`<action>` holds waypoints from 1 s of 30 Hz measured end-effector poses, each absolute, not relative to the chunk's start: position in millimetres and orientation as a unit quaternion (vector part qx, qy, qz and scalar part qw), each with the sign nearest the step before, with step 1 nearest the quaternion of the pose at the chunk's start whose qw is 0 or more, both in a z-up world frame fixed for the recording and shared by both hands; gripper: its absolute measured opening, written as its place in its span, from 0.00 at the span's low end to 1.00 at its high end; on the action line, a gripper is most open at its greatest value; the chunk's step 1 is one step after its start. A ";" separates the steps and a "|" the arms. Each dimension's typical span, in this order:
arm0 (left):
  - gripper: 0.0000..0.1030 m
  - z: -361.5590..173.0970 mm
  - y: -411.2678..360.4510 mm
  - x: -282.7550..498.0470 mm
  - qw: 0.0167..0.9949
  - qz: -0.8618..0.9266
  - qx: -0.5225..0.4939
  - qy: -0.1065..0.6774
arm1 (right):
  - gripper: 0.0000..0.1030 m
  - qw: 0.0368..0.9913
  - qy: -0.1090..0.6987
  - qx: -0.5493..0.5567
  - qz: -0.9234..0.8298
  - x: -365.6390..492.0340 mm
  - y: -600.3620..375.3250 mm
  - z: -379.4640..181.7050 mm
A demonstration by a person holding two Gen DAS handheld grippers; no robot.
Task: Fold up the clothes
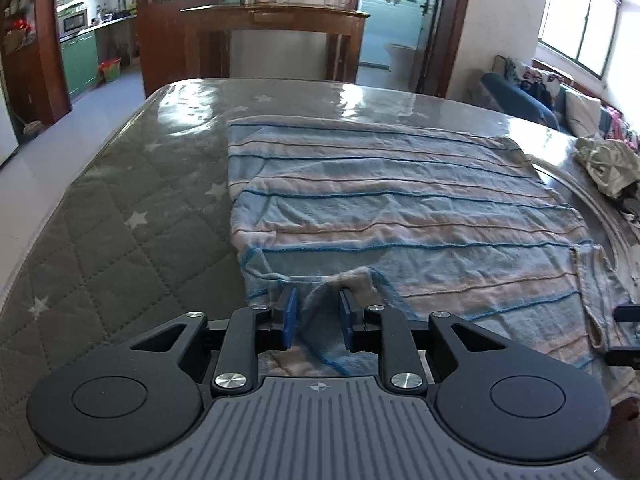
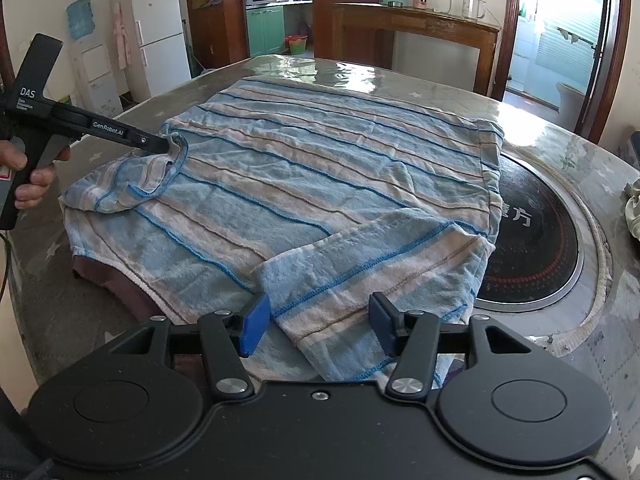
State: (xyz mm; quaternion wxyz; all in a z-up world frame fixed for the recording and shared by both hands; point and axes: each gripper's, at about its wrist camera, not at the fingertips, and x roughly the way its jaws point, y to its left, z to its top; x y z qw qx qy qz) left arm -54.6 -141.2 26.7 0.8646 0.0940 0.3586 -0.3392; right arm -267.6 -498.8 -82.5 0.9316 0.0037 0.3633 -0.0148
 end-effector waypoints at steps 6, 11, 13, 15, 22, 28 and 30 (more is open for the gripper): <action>0.31 23.8 -145.0 -73.4 0.865 -0.350 0.127 0.337 | 0.58 0.932 0.362 0.004 -0.015 -268.0 -498.5 -82.8; 0.32 23.8 -145.3 -82.2 0.861 -0.367 0.126 0.327 | 0.58 0.932 0.363 0.003 -0.015 -267.3 -497.8 -83.1; 0.35 24.7 -146.1 -83.1 0.861 -0.372 0.123 0.325 | 0.58 0.932 0.363 0.003 -0.015 -266.9 -497.6 -83.1; 0.36 23.7 -149.4 -82.1 0.857 -0.377 0.118 0.331 | 0.58 0.931 0.364 0.002 -0.015 -266.5 -497.0 -83.0; 0.36 20.1 -159.0 -79.7 0.855 -0.371 0.107 0.346 | 0.58 0.931 0.364 0.002 -0.016 -267.0 -496.9 -82.8; 0.12 19.9 -158.6 -76.5 0.856 -0.364 0.085 0.357 | 0.58 0.932 0.363 0.004 -0.015 -267.4 -497.3 -82.8; 0.09 20.1 -156.6 -76.6 0.855 -0.364 0.080 0.359 | 0.58 0.932 0.363 0.004 -0.016 -267.7 -497.3 -83.1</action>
